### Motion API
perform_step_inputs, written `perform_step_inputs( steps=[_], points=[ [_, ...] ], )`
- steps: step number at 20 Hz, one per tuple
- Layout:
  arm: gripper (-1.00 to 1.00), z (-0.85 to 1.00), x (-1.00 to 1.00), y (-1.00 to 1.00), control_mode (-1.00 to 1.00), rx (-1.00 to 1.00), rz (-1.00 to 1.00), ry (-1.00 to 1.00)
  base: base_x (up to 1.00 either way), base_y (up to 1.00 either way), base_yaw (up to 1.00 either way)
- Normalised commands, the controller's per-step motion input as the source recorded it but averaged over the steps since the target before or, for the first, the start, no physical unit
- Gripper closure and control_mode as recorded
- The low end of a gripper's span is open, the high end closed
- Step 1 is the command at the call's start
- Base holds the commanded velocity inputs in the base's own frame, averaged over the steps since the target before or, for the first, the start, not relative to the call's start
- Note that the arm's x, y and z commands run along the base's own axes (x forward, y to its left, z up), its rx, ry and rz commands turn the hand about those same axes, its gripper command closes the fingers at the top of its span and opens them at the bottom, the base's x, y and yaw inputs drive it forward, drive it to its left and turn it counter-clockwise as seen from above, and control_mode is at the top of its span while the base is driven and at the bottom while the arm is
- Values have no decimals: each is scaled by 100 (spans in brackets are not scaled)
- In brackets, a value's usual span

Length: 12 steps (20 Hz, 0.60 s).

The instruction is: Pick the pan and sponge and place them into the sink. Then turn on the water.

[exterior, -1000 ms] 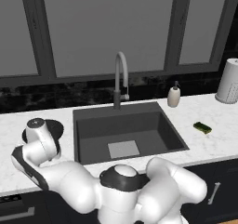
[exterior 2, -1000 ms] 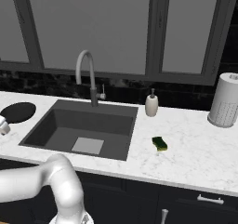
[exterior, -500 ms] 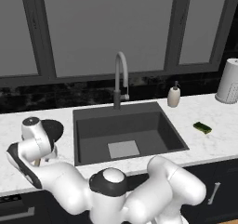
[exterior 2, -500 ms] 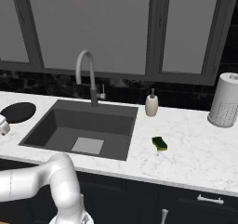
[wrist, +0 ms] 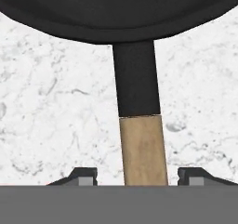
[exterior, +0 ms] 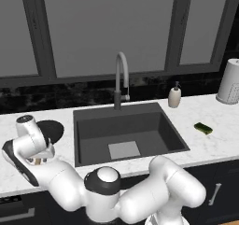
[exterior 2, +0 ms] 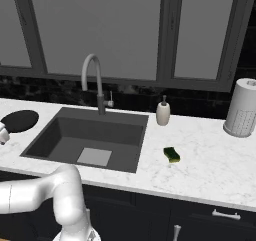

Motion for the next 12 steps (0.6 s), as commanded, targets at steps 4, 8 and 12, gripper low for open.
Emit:
perform_step_inputs(
  steps=[4,8,12],
  points=[
    [100,-33,0,-29,-100,0,-3,0,0,0,0],
    [100,-36,0,-45,-100,0,-4,0,0,0,0],
    [100,-17,-16,-47,-100,3,-4,-1,0,0,0]
  ],
)
